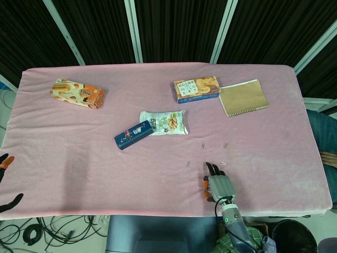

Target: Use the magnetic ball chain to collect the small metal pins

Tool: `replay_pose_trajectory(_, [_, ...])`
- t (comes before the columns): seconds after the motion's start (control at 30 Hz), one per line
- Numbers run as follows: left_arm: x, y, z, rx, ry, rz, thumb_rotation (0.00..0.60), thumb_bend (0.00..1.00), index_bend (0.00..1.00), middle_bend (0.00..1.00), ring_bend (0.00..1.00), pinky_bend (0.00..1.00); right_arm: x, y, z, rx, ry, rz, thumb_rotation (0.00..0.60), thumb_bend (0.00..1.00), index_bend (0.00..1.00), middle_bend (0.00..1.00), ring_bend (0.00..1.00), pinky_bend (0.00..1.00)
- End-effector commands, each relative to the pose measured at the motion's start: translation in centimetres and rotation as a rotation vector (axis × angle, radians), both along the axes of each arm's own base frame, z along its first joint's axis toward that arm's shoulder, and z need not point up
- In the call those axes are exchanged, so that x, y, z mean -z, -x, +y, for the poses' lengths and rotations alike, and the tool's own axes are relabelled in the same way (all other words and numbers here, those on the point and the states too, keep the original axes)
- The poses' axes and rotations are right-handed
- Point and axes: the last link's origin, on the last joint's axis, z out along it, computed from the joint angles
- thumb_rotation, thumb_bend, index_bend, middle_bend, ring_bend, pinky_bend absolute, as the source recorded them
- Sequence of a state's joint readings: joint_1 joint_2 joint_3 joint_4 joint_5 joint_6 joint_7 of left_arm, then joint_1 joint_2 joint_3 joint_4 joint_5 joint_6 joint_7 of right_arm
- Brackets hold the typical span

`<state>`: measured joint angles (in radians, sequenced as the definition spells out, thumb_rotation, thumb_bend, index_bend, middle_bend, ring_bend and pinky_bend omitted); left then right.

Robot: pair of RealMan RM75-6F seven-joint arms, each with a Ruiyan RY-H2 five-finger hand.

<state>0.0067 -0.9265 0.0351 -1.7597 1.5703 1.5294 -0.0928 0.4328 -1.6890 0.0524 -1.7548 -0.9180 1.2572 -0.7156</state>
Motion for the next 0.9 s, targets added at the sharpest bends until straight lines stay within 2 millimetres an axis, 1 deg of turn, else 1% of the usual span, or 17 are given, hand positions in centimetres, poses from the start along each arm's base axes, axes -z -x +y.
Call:
replay_pose_trajectory(0.03, [0.0,0.0,0.0,0.000,0.000,0.000,0.600,0.22,0.06,0.02,0.00,0.00,-0.3,-0.3,-0.1,-0.004,0.006,-0.017,0.600,0.32,0.59,0.00,0.02,0.20])
replay_pose_trajectory(0.47, [-0.1,0.0,0.0,0.000,0.000,-0.002,0.600,0.22,0.06,0.02,0.00,0.00,-1.8,-1.5,-0.9,-0.023,0.032,-0.046,0.600,0.32,0.59,0.00,0.02,0.20])
replay_pose_trajectory(0.9, [-0.1,0.1,0.0,-0.003,-0.002,-0.002,0.600,0.22,0.06,0.02,0.00,0.00,-2.8,-2.9,-1.6,-0.025,0.037,-0.085,0.600,0.33,0.59,0.00,0.02,0.20])
